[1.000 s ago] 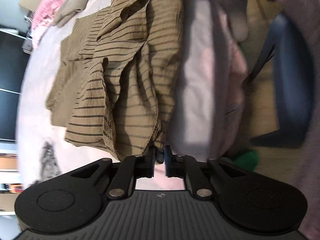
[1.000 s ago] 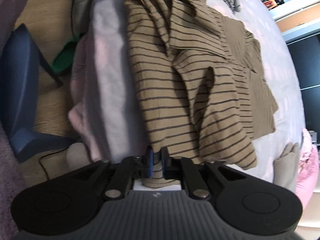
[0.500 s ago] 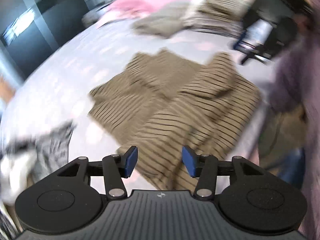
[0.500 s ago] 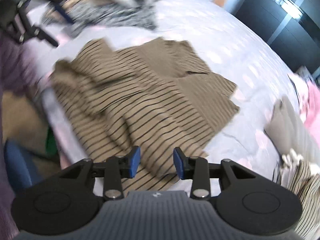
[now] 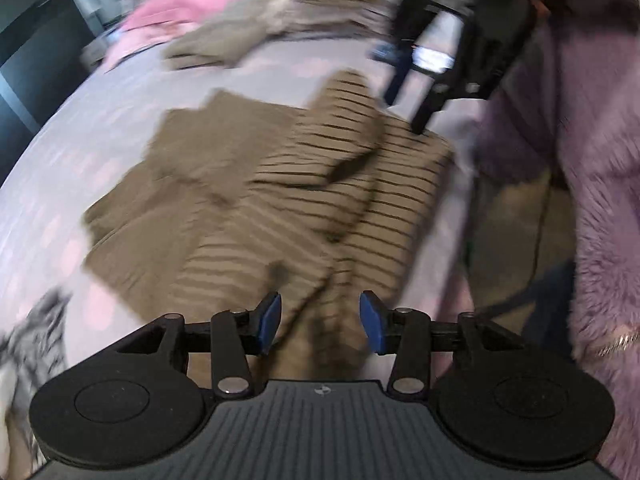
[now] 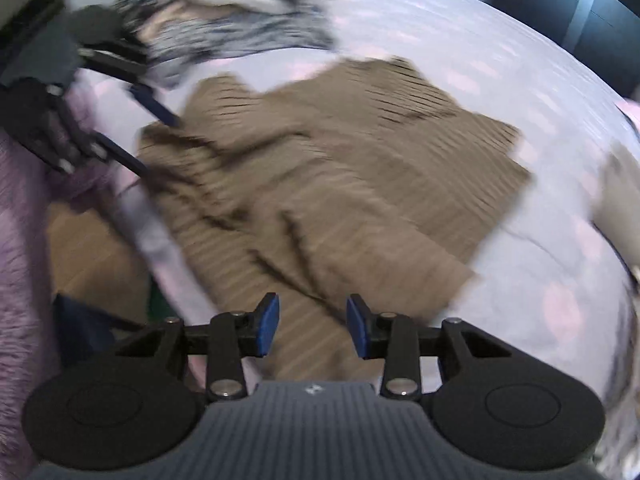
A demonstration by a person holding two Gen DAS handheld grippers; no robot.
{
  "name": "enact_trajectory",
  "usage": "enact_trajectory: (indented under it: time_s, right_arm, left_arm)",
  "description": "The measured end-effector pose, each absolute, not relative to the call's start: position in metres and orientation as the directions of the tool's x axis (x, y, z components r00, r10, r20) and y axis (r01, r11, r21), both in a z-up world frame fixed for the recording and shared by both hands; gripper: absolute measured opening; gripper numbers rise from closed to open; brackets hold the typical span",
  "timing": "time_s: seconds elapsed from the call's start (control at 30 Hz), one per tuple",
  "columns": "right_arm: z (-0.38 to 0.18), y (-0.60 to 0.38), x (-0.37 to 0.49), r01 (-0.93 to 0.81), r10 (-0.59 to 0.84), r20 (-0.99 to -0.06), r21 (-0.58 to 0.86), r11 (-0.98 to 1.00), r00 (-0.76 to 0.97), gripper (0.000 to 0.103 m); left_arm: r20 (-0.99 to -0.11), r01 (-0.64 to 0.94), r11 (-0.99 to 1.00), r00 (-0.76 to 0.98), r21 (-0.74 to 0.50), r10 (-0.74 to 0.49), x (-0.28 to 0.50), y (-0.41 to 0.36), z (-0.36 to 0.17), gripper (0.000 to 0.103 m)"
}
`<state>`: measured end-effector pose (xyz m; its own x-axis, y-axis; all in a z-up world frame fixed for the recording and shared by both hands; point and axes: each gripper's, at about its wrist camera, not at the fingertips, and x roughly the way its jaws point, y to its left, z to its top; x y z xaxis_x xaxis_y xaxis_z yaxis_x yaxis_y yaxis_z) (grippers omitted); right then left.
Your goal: Fold clothes
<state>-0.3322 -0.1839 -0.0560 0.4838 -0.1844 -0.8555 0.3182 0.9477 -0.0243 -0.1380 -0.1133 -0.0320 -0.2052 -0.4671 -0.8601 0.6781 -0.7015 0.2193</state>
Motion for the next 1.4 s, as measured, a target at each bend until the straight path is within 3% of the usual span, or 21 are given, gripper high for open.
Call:
enact_trajectory:
  time_s: [0.1,0.17,0.37,0.43,0.5,0.57,0.8,0.87,0.97,1.07,1.4]
  right_arm:
    - [-0.071,-0.176,-0.315,0.268,-0.152,-0.869,-0.022,0.963,0.472,0.019]
    - [-0.081,-0.176,-0.308,0.270,-0.152,-0.872,-0.024,0.963,0.465,0.016]
    - [-0.107,-0.177,-0.290,0.257,-0.181,-0.879,-0.070,0.964,0.441,0.017]
    - [-0.106,-0.175,-0.288,0.255,-0.221,-0.868,-0.114,0.960,0.444,0.018]
    - [-0.098,-0.173,-0.290,0.257,-0.256,-0.844,-0.146,0.955,0.472,0.019]
    - [-0.090,-0.175,-0.290,0.281,-0.294,-0.816,-0.170,0.945,0.498,0.020]
    - [-0.085,-0.193,-0.289,0.359,-0.392,-0.790,-0.234,0.904,0.472,0.023]
    - [-0.078,-0.192,-0.294,0.345,-0.342,-0.787,-0.176,0.922,0.514,0.023]
    - [-0.065,-0.182,-0.299,0.282,-0.261,-0.774,-0.111,0.953,0.577,0.032]
    - [-0.063,-0.165,-0.299,0.174,-0.162,-0.782,-0.069,0.982,0.602,0.033]
    - [-0.115,-0.140,-0.275,0.134,-0.264,-0.843,-0.228,0.965,0.468,0.027]
  left_arm:
    - [-0.858,0.656,-0.715,-0.197,0.243,-0.473,-0.160,-0.120,-0.054,0.035]
    - [-0.858,0.660,-0.711,-0.196,0.242,-0.474,-0.167,-0.127,-0.064,0.034]
    - [-0.858,0.657,-0.678,-0.090,0.330,-0.505,-0.176,-0.141,-0.086,0.030]
    - [-0.855,0.660,-0.666,-0.070,0.347,-0.514,-0.174,-0.141,-0.087,0.025]
    - [-0.847,0.673,-0.645,-0.051,0.362,-0.529,-0.171,-0.142,-0.087,0.008]
    - [-0.840,0.695,-0.624,-0.052,0.358,-0.541,-0.166,-0.145,-0.082,0.002]
    - [-0.805,0.789,-0.536,-0.092,0.300,-0.585,-0.144,-0.149,-0.049,0.001]
    - [-0.801,0.819,-0.506,-0.098,0.272,-0.590,-0.138,-0.151,-0.042,0.001]
    - [-0.796,0.843,-0.478,-0.106,0.246,-0.596,-0.134,-0.154,-0.036,0.000]
    - [-0.794,0.841,-0.486,-0.120,0.238,-0.596,-0.136,-0.152,-0.032,0.000]
    - [-0.804,0.736,-0.622,-0.185,0.268,-0.565,-0.155,-0.124,-0.035,0.000]
